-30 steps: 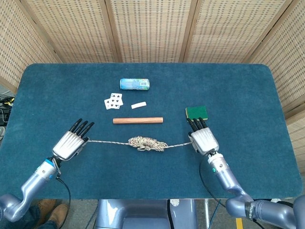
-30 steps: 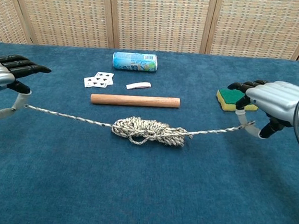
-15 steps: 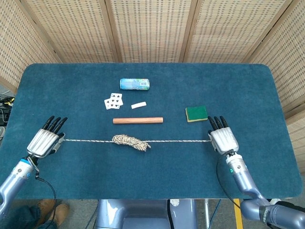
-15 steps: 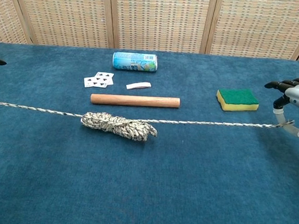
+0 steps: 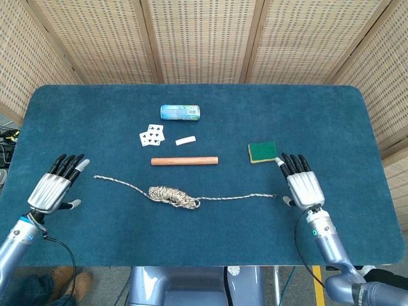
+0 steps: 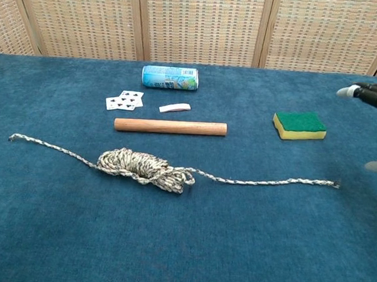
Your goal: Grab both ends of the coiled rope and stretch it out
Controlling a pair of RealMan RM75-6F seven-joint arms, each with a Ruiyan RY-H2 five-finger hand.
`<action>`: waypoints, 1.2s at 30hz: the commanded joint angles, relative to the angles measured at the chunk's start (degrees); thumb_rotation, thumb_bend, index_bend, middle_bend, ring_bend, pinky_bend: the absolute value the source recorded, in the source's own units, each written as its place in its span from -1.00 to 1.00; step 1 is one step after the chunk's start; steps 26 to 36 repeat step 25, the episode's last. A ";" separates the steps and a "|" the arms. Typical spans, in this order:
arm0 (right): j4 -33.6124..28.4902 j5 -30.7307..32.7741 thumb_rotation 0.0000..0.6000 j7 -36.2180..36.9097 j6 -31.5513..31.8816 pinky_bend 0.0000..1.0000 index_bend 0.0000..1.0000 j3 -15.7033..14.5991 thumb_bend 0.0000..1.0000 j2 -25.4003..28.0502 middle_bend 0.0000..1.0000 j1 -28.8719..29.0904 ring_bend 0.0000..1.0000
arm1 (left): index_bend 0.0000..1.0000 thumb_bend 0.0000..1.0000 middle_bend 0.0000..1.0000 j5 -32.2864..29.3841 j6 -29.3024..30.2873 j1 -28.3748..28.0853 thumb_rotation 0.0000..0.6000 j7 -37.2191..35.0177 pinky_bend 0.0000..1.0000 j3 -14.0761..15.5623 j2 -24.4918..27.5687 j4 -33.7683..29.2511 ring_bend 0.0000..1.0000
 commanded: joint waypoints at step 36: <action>-4.59 -17.66 1.00 9.90 20.54 -1.00 -1.00 -5.50 -1.00 10.06 -1.00 -16.43 -1.00 | -1.00 -1.00 -1.00 -2.95 13.19 15.88 1.00 5.40 -1.00 0.30 14.02 -22.60 -1.00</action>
